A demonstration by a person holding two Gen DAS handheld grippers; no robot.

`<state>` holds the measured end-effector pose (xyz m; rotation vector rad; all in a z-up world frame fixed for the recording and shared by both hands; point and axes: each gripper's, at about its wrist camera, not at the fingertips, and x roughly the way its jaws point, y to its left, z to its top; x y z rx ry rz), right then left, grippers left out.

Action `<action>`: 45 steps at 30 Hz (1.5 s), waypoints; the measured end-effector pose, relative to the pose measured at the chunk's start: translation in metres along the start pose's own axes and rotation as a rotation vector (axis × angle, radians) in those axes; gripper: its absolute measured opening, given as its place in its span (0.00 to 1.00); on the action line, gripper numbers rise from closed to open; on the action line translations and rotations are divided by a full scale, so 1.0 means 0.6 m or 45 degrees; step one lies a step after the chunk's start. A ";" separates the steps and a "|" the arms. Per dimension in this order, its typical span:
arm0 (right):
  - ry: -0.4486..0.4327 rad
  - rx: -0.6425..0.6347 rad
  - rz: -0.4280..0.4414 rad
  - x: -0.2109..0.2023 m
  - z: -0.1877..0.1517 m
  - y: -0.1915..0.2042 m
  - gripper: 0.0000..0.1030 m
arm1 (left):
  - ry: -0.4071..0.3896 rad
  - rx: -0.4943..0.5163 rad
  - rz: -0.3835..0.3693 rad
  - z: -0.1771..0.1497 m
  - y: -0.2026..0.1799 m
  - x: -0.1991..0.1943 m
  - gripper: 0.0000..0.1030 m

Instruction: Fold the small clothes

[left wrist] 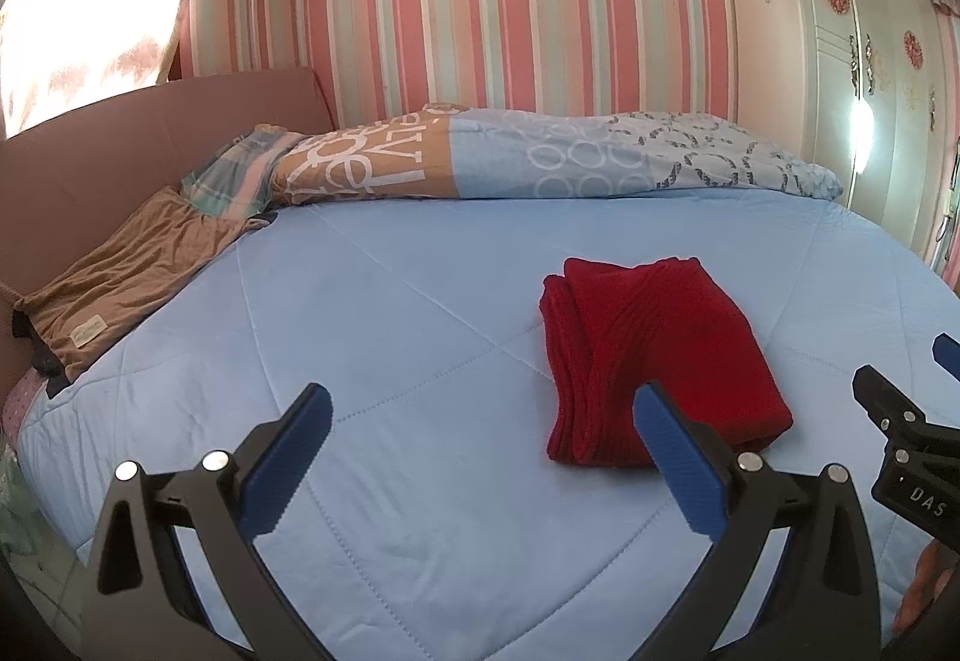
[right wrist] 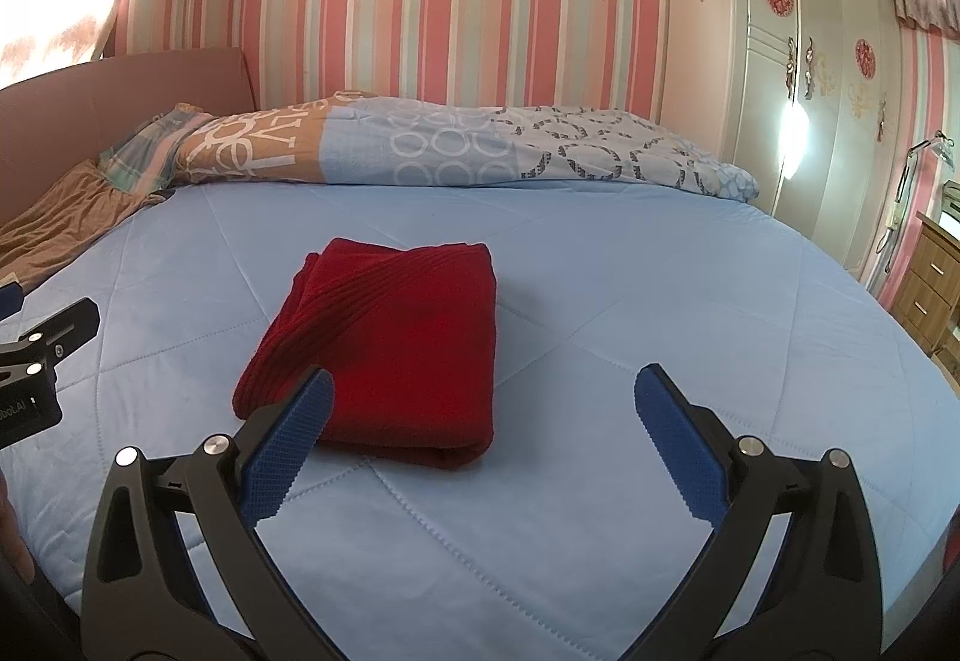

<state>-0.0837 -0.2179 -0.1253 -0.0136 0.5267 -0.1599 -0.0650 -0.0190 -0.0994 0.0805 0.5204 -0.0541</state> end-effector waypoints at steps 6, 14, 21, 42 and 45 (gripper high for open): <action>-0.006 0.003 0.001 0.000 0.003 -0.002 0.97 | 0.009 -0.008 0.009 -0.001 0.000 0.004 0.98; -0.015 0.005 -0.001 -0.009 0.007 -0.008 0.97 | 0.018 -0.015 0.003 -0.002 0.004 0.008 0.98; -0.020 0.003 -0.008 -0.013 0.012 -0.011 0.97 | 0.017 -0.016 0.002 -0.003 0.005 0.009 0.98; -0.035 0.005 -0.010 -0.021 0.019 -0.012 0.97 | 0.007 -0.008 -0.005 -0.001 0.001 0.006 0.98; -0.034 0.003 -0.012 -0.021 0.018 -0.011 0.97 | 0.008 -0.006 -0.009 0.001 0.003 0.006 0.98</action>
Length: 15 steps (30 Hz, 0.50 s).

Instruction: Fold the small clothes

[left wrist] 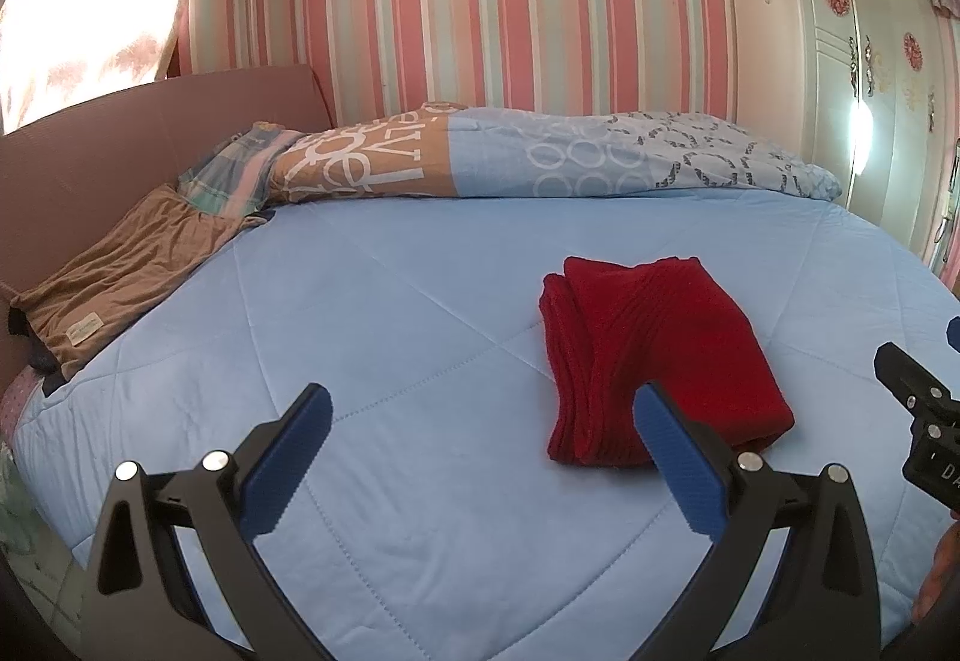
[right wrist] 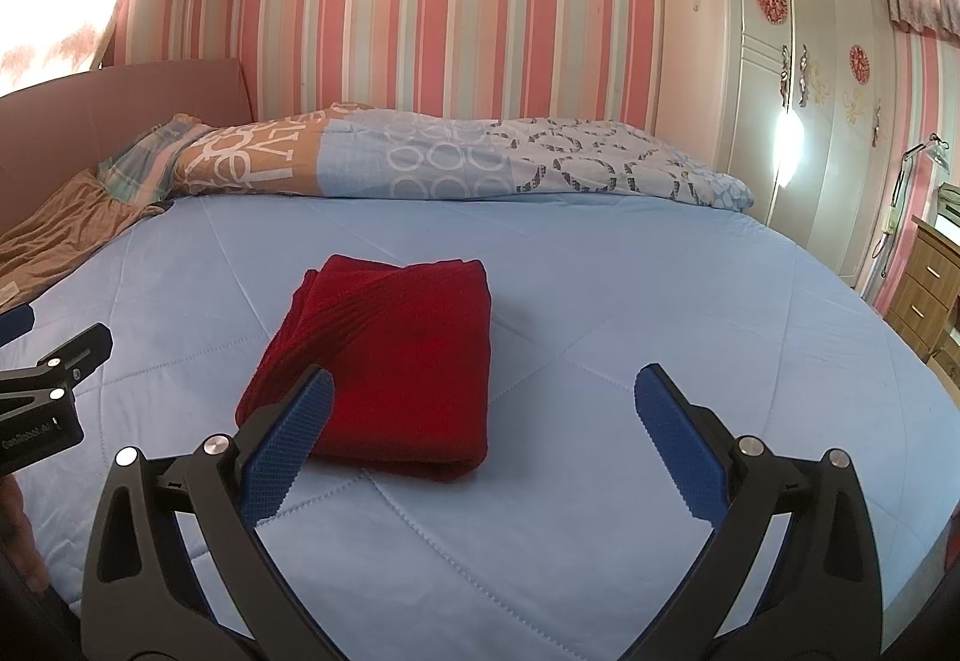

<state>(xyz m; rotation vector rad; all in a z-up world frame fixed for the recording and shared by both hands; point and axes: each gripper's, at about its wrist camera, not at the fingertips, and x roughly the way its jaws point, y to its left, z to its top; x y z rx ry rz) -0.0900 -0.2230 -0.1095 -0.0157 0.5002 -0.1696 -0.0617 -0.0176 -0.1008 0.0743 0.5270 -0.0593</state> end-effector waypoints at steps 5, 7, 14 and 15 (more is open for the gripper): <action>-0.001 0.001 0.001 0.000 0.000 0.000 0.97 | -0.001 -0.002 0.008 0.002 0.000 -0.001 0.98; 0.000 0.000 0.000 0.000 0.000 0.001 0.97 | 0.001 -0.001 0.006 0.002 0.001 0.000 0.98; -0.001 0.001 0.000 0.000 -0.001 0.000 0.97 | 0.005 -0.007 -0.004 0.004 0.002 0.001 0.98; -0.002 0.000 0.000 0.002 -0.002 0.000 0.97 | 0.009 -0.009 -0.009 0.003 0.002 0.001 0.98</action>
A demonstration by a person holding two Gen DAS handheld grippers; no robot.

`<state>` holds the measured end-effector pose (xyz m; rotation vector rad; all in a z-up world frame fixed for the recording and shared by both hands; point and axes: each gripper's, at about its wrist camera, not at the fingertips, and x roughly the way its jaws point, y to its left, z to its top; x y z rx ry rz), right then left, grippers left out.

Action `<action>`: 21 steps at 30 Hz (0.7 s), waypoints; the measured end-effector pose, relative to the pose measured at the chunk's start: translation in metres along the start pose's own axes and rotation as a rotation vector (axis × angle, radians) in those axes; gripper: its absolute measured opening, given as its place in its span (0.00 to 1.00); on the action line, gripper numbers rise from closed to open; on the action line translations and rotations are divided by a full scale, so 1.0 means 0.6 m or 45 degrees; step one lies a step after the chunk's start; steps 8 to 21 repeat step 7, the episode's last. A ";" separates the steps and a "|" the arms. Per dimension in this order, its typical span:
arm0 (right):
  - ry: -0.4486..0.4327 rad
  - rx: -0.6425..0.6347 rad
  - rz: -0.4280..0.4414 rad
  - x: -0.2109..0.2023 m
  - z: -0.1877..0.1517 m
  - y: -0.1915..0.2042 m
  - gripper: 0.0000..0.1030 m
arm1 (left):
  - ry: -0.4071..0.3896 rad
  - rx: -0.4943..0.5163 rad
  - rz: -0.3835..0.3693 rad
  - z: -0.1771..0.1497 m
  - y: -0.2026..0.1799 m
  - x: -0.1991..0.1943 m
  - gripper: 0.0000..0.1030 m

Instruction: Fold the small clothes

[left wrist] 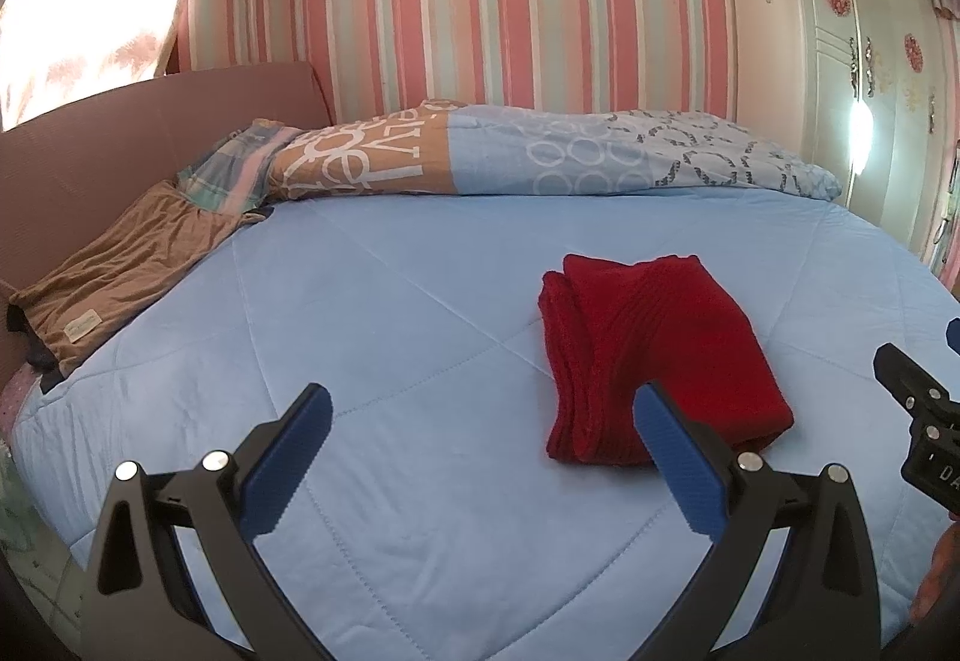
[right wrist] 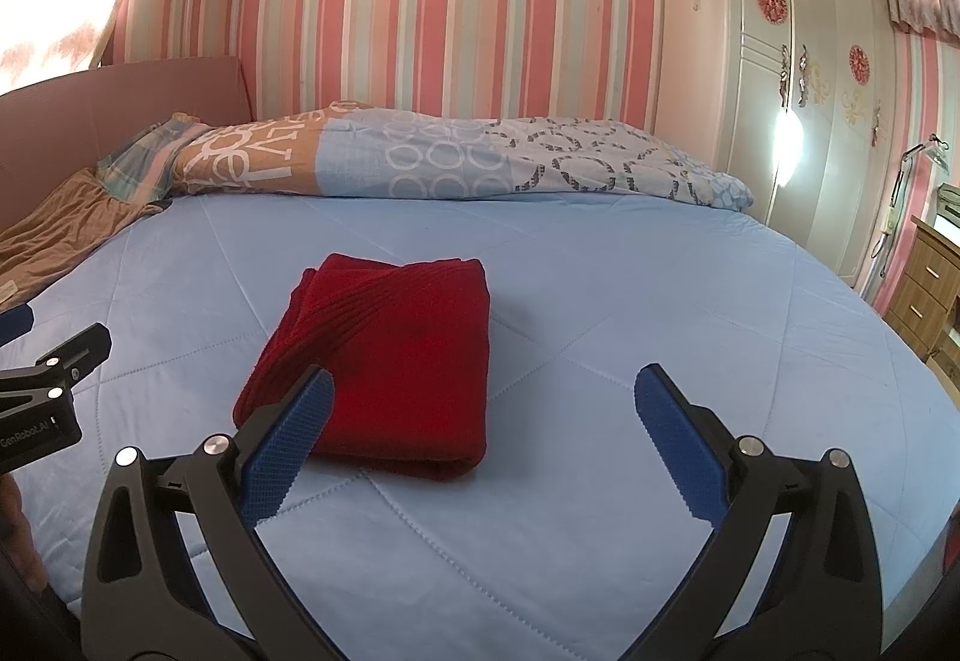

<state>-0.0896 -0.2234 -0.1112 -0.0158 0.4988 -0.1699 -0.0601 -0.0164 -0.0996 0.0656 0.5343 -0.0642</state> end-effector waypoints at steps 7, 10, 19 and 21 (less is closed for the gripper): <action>0.003 0.000 0.001 0.001 -0.001 -0.001 0.97 | 0.013 0.008 0.010 0.000 0.000 0.004 0.98; 0.003 0.000 0.001 0.001 -0.001 -0.001 0.97 | 0.013 0.008 0.010 0.000 0.000 0.004 0.98; 0.003 0.000 0.001 0.001 -0.001 -0.001 0.97 | 0.013 0.008 0.010 0.000 0.000 0.004 0.98; 0.003 0.000 0.001 0.001 -0.001 -0.001 0.97 | 0.013 0.008 0.010 0.000 0.000 0.004 0.98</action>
